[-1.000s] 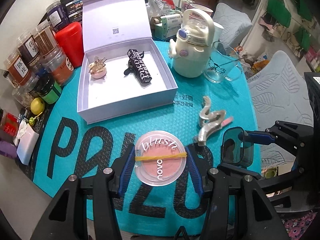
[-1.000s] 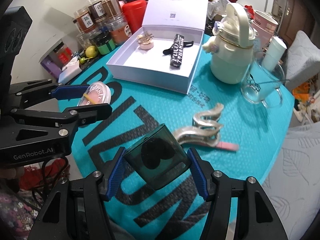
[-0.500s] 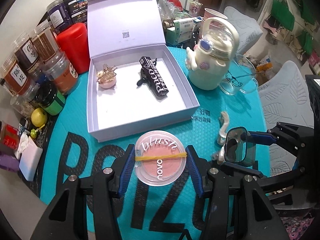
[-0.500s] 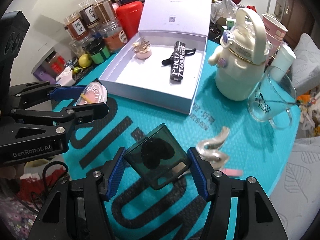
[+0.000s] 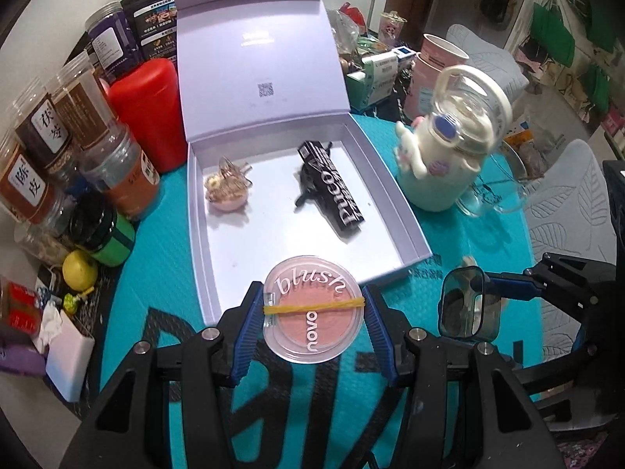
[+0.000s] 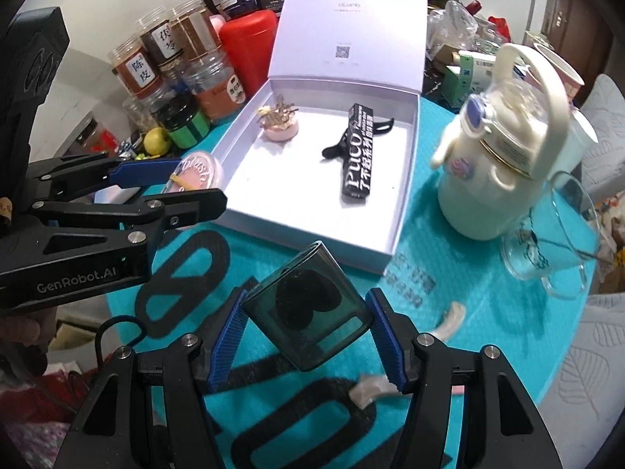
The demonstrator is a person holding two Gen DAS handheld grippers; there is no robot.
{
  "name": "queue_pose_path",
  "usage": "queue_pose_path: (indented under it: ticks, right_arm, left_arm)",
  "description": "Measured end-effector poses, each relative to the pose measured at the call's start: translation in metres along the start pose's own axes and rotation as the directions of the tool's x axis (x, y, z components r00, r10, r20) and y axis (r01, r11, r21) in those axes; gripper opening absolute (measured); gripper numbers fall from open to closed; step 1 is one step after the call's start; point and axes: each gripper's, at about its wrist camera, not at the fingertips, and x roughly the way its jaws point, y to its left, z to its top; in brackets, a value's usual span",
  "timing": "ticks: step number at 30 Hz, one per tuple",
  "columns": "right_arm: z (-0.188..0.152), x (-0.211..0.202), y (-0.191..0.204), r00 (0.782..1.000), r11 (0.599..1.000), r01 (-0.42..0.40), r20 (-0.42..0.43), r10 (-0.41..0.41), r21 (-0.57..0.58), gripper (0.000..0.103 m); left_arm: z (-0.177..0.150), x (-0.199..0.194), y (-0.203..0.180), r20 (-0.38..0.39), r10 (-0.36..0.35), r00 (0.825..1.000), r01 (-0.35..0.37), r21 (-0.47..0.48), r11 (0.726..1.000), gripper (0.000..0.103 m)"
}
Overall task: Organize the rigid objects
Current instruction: 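Carry the blush compact and dark square compact over the white box with both tools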
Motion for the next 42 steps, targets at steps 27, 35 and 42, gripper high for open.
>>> queue_pose_path:
  ticks: [27,35,42]
  right_arm:
    - [0.062,0.053,-0.013,0.999,0.999,0.045,0.028,-0.046,0.011,0.061]
    - [0.071,0.077,-0.013,0.999,0.999,0.035,0.007,-0.035,-0.004,0.061]
    - [0.072,0.098,-0.012,1.000,1.000,0.018,-0.022,-0.018,-0.003,0.061]
  left_arm:
    - [0.035,0.057,0.044,0.009,0.023,1.000,-0.023,-0.024,0.999,0.050]
    - [0.039,0.078,0.057,-0.011,0.033,0.999,-0.034,-0.037,0.999,0.050]
    - [0.044,0.096,0.065,-0.042,0.036,0.998,-0.038,-0.035,0.999,0.050]
